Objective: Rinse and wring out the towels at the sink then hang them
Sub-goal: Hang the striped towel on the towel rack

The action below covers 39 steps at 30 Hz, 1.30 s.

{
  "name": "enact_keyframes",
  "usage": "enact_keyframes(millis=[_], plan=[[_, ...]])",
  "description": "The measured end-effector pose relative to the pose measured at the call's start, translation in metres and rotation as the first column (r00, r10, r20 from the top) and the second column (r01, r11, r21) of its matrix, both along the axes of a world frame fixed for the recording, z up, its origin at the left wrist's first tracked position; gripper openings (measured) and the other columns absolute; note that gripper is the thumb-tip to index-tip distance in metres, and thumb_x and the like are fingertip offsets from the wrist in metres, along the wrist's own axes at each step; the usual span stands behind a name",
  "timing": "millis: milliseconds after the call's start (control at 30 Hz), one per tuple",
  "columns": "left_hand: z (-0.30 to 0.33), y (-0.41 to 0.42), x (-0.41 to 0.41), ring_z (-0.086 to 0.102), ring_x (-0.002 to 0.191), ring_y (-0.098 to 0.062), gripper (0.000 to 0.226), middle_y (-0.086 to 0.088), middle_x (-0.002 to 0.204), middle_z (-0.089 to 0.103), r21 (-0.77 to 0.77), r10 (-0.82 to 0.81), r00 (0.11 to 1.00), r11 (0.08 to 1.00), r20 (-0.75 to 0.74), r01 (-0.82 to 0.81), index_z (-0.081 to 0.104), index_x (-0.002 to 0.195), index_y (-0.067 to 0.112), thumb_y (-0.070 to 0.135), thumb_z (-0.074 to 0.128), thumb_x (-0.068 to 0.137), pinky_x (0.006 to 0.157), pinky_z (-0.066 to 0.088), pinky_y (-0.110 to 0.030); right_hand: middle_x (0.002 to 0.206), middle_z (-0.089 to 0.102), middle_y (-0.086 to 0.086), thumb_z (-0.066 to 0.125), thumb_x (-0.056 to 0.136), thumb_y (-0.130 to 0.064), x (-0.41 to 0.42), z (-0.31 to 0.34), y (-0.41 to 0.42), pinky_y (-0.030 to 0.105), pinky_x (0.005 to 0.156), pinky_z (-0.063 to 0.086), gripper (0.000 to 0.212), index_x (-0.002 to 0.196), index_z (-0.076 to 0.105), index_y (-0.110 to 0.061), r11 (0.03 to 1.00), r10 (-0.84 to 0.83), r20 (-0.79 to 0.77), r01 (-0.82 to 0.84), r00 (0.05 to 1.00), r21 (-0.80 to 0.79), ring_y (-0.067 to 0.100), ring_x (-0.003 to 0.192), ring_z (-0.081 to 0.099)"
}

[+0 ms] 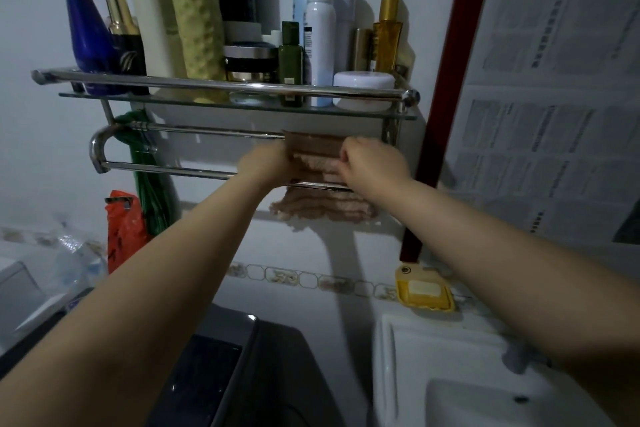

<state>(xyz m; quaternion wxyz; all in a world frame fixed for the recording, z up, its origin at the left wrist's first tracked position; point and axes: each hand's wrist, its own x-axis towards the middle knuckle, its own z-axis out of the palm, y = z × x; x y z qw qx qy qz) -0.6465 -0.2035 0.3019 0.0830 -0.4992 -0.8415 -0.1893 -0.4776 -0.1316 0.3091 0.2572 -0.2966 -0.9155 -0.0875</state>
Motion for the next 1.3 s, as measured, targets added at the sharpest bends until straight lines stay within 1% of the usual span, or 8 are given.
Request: enact_keyframes(millis=[67, 167, 367, 500, 633, 767, 1067, 1300], plan=[[-0.002, -0.004, 0.002, 0.061, 0.081, -0.029, 0.027, -0.008, 0.090, 0.062, 0.235, 0.131, 0.990, 0.965, -0.049, -0.116, 0.061, 0.099, 0.017, 0.039, 0.046, 0.097, 0.068, 0.049, -0.036, 0.109, 0.062, 0.010, 0.046, 0.096, -0.028, 0.006, 0.001, 0.000, 0.038, 0.081, 0.040, 0.024, 0.108, 0.057, -0.011, 0.970, -0.104, -0.034, 0.109, 0.994, 0.219, 0.030, 0.102, 0.055], [-0.002, -0.001, -0.001, 0.060, 0.098, -0.033, 0.031, -0.013, 0.113, 0.059, 0.445, 0.181, 0.982, 0.875, 0.059, -0.188, 0.056, 0.114, 0.011, 0.035, 0.051, 0.096, 0.077, 0.049, -0.041, 0.111, 0.062, 0.013, 0.047, 0.094, -0.020, 0.006, 0.004, 0.000, 0.040, 0.089, 0.034, 0.022, 0.110, 0.056, -0.007, 0.936, -0.271, 0.032, 0.256, 0.962, 0.240, 0.032, 0.106, 0.053], [-0.008, 0.014, -0.005, 0.063, 0.096, -0.026, 0.022, -0.005, 0.104, 0.067, 0.442, 0.060, 0.915, 0.862, 0.399, -0.249, 0.062, 0.111, 0.017, 0.028, 0.056, 0.093, 0.083, 0.052, -0.041, 0.109, 0.065, 0.012, 0.044, 0.092, -0.014, -0.015, 0.004, -0.007, 0.053, 0.108, 0.020, 0.034, 0.125, 0.044, -0.006, 0.929, -0.367, 0.077, 0.360, 0.927, 0.090, 0.032, 0.111, 0.052], [-0.003, 0.014, -0.008, 0.060, 0.104, -0.030, 0.028, -0.011, 0.114, 0.065, 0.422, 0.008, 0.863, 0.870, 0.505, -0.255, 0.062, 0.118, 0.009, 0.019, 0.051, 0.095, 0.081, 0.046, -0.036, 0.101, 0.068, 0.011, 0.048, 0.087, -0.006, -0.024, 0.001, 0.002, 0.056, 0.113, 0.015, 0.039, 0.125, 0.044, -0.009, 0.912, -0.408, -0.066, 0.402, 0.911, -0.085, 0.030, 0.102, 0.060], [0.000, 0.009, -0.014, 0.058, 0.109, -0.036, 0.028, -0.018, 0.115, 0.062, 0.418, 0.028, 0.844, 0.860, 0.536, -0.294, 0.052, 0.119, 0.003, 0.017, 0.041, 0.097, 0.087, 0.046, -0.041, 0.088, 0.069, 0.005, 0.049, 0.091, -0.014, -0.026, 0.001, -0.001, 0.047, 0.114, 0.019, 0.018, 0.107, 0.056, -0.016, 0.918, -0.390, -0.340, 0.331, 0.856, -0.219, 0.026, 0.094, 0.063], [0.003, 0.005, -0.011, 0.053, 0.107, -0.031, 0.026, -0.016, 0.113, 0.054, 0.519, -0.100, 0.790, 0.802, 0.605, -0.296, 0.039, 0.124, 0.001, 0.012, 0.036, 0.100, 0.084, 0.041, -0.036, 0.116, 0.066, 0.007, 0.052, 0.092, -0.016, -0.019, 0.011, 0.000, 0.036, 0.109, 0.032, 0.022, 0.112, 0.061, -0.019, 0.901, -0.318, -0.480, 0.104, 0.817, -0.420, 0.028, 0.114, 0.057], [-0.003, 0.001, -0.013, 0.068, 0.089, -0.026, 0.034, -0.006, 0.098, 0.063, 0.593, -0.351, 0.704, 0.796, 0.618, -0.123, 0.058, 0.116, 0.013, -0.001, 0.034, 0.096, 0.068, 0.061, -0.035, 0.118, 0.063, 0.008, 0.055, 0.085, -0.014, -0.013, 0.033, 0.008, 0.041, 0.101, 0.045, 0.026, 0.108, 0.067, -0.015, 0.722, -0.230, -0.061, 0.128, 0.971, -0.680, 0.028, 0.108, 0.057], [0.001, 0.006, -0.019, 0.058, 0.114, -0.028, 0.042, -0.013, 0.122, 0.062, 0.597, -0.237, 0.822, 0.788, 0.517, -0.148, 0.059, 0.124, 0.010, -0.006, 0.038, 0.091, 0.099, 0.049, -0.040, 0.104, 0.069, 0.009, 0.061, 0.083, -0.017, -0.019, 0.021, 0.011, 0.044, 0.093, 0.050, 0.018, 0.099, 0.068, -0.017, 0.713, -0.383, -0.561, -0.151, 0.734, -0.685, 0.030, 0.099, 0.062]])
